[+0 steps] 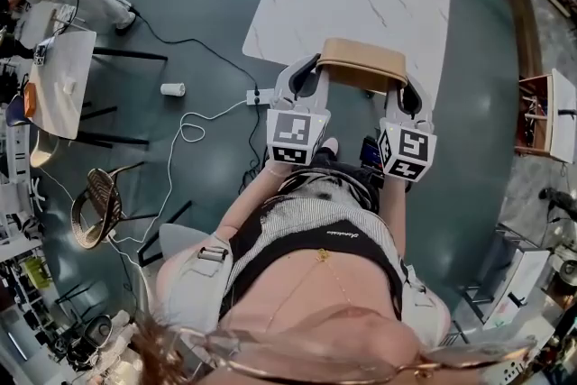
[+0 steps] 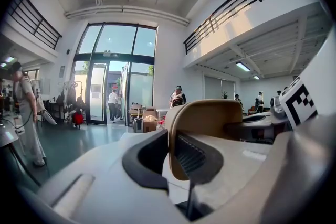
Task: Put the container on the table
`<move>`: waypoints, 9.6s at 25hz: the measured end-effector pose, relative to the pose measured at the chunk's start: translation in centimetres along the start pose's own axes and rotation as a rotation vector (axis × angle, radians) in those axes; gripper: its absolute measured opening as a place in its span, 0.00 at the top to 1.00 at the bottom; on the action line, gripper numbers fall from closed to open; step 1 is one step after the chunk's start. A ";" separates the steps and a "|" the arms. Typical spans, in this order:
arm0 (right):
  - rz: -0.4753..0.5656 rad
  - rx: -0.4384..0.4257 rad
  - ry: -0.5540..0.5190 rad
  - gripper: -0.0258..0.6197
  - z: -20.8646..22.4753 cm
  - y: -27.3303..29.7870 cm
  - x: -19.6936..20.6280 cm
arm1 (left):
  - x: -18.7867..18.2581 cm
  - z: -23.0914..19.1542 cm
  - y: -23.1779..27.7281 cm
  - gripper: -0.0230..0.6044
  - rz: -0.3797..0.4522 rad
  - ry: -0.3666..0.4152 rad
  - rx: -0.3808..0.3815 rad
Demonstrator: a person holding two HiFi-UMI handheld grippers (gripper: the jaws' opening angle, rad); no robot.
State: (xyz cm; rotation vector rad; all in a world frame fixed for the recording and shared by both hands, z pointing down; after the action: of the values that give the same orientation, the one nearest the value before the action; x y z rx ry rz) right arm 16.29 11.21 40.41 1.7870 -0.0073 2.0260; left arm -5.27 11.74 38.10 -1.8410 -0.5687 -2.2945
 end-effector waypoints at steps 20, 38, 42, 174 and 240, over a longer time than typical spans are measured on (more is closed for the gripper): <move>0.019 0.078 0.005 0.87 -1.3 5.6 -1.9 | -0.2 -5.5 5.5 0.92 0.027 0.006 0.090; -0.018 0.171 0.003 0.87 -1.9 13.8 -3.0 | 0.9 -11.4 13.3 0.92 0.020 -0.003 0.193; -0.034 0.184 0.005 0.87 -2.3 15.1 -3.0 | 1.2 -12.6 14.4 0.92 0.016 -0.005 0.219; -0.217 0.110 0.006 0.87 8.2 26.3 -2.7 | 3.3 -10.2 27.8 0.91 -0.153 -0.032 0.186; -0.772 0.188 0.122 0.85 13.0 35.3 14.1 | 20.4 -7.7 38.3 0.91 -0.727 -0.195 0.349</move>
State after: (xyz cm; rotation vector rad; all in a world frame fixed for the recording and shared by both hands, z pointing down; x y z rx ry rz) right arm 16.17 -20.03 65.70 1.4353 0.8028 1.5816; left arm -3.94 -23.87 64.07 -1.8839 -1.7889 -2.1578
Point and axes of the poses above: the fingertips, and each gripper's own axes: y forward along the fingers, z to its right, x out of its underside, the point moved 9 cm from there along -y, backward along the fingers, and after that the axes turned 11 degrees about y, right-handed, at the moved point
